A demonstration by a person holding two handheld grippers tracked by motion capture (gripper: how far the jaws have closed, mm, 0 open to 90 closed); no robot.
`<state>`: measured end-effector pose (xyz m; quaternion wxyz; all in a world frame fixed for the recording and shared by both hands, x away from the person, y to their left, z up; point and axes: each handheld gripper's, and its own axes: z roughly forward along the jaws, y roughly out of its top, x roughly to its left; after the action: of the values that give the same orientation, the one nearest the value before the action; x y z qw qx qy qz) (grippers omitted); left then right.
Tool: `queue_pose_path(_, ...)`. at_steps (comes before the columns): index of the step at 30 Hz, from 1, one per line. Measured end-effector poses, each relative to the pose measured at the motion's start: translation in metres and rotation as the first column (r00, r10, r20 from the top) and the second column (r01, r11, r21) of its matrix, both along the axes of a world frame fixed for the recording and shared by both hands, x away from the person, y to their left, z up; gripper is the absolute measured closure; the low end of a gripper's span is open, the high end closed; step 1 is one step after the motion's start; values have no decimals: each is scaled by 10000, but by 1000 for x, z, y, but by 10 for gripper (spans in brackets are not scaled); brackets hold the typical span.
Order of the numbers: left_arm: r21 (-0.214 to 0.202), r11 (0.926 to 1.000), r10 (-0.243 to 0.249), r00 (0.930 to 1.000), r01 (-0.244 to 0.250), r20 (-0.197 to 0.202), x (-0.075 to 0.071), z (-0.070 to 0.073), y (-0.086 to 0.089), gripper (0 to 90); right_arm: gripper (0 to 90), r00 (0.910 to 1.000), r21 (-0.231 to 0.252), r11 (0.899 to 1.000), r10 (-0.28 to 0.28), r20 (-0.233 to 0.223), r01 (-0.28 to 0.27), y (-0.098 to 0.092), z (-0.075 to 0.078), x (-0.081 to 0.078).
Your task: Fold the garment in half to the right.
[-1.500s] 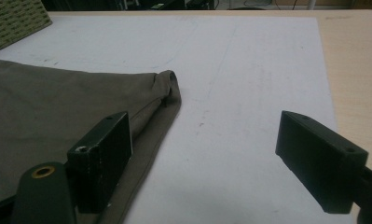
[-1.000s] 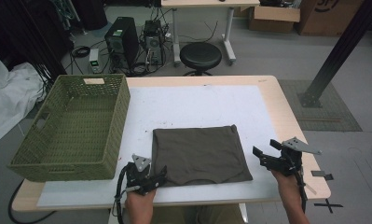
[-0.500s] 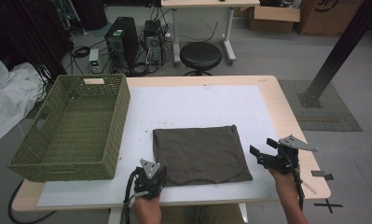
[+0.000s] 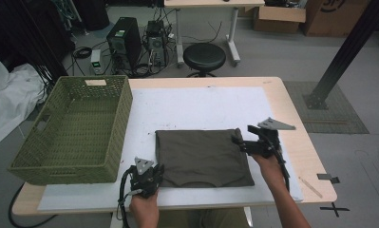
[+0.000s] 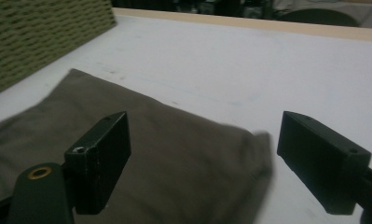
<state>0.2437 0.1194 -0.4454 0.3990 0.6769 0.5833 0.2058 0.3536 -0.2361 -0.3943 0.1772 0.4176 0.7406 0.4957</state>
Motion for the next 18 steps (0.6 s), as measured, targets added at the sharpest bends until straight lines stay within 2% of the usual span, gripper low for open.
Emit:
queue_pose_path(5,66,10000,-26,9999,25,128,1,2,1,818,184,9940,-342,9934,1095,46,-1093,54,4,31)
queue_pose_path(10,-33,10000,-25,9999,26,108,4,1,3,818,217,9785,-468,9775,2062,23,-2059,108,5,59)
queue_pose_path(14,164,9998,-114,9999,112,80,3,1,3,818,277,9630,-825,9594,2686,-234,-2696,149,0,79)
queue_pose_path(16,186,9997,-141,9999,140,32,4,0,3,818,312,9531,-1113,9467,2978,-544,-3022,169,-6,88)
queue_pose_path(18,238,9996,-146,9999,146,-5,4,-1,2,817,362,9362,-1265,9290,3367,-1003,-3477,189,-15,94)
